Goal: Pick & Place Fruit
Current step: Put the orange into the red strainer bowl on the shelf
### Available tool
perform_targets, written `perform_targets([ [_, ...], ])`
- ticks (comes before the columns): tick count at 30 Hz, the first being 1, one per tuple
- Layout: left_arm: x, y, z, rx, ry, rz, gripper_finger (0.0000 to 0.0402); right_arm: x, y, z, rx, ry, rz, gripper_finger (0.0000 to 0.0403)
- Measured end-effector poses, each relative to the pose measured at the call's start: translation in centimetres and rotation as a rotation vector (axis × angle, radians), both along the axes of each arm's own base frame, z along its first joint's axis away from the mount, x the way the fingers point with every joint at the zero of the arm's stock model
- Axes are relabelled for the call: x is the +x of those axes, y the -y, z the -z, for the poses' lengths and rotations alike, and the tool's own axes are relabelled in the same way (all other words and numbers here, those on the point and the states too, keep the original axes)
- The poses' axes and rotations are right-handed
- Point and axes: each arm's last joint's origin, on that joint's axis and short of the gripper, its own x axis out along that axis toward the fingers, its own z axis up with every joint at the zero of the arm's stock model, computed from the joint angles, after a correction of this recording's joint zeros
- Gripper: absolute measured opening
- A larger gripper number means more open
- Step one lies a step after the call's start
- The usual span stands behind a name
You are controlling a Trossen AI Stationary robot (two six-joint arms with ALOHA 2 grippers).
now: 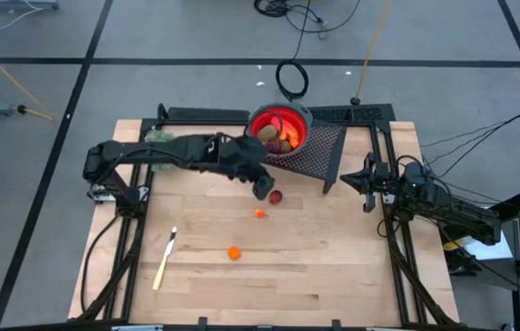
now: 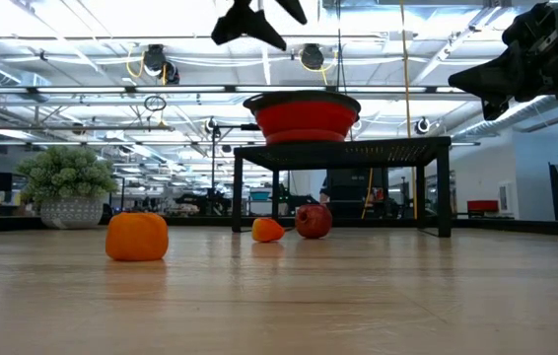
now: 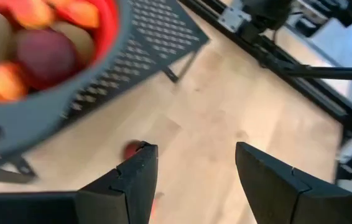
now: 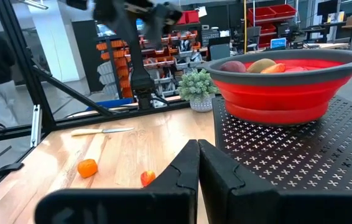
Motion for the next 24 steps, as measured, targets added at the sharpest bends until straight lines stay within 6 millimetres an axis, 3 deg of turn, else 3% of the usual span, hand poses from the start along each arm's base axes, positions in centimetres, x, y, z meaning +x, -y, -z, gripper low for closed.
perform_targets([
  [15, -0.3, 6.4, 0.0, -0.114, 0.037, -0.097, 0.0214, 0.0, 0.0, 0.0, -0.04, -0.006, 0.001, 0.0],
  [24, -1.4, 9.5, 0.5, -0.336, -0.009, -0.264, 0.0214, 0.0, 0.0, 0.0, -0.081, -0.012, 0.003, 0.0],
])
